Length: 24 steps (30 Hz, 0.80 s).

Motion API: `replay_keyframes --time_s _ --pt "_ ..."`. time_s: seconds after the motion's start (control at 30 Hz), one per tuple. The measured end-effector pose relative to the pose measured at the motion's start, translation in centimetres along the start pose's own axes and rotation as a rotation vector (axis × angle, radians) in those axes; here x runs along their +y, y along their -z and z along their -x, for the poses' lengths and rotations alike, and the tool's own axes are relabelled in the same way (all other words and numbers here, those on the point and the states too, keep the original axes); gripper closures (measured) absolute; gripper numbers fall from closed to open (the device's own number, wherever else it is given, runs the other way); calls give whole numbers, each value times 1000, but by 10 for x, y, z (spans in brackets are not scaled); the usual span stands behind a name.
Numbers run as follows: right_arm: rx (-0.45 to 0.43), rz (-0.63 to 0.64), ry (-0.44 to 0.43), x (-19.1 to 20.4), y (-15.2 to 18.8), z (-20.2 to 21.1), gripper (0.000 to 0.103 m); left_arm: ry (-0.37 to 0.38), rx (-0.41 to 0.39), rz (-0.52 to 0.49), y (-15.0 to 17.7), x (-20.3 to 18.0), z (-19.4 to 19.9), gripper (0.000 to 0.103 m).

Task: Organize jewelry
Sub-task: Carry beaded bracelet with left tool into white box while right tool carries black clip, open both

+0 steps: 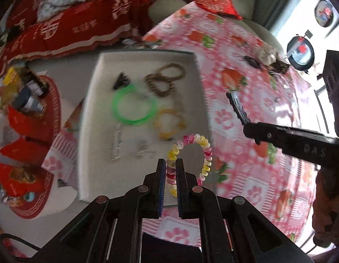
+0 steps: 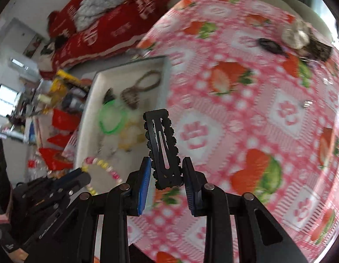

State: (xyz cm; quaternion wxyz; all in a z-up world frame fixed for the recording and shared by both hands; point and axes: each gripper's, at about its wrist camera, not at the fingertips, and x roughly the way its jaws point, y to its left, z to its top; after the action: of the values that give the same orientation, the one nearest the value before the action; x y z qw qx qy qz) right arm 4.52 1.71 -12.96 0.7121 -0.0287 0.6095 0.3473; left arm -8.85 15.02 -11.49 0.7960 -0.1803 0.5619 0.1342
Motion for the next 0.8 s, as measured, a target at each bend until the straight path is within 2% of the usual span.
replay_keyframes --time_s 0.3,0.8 --pt "94 74 -7 50 8 -43 71 -61 42 55 9 43 -29 88" --pt "211 132 24 76 23 -87 71 -110 107 59 14 60 -60 88"
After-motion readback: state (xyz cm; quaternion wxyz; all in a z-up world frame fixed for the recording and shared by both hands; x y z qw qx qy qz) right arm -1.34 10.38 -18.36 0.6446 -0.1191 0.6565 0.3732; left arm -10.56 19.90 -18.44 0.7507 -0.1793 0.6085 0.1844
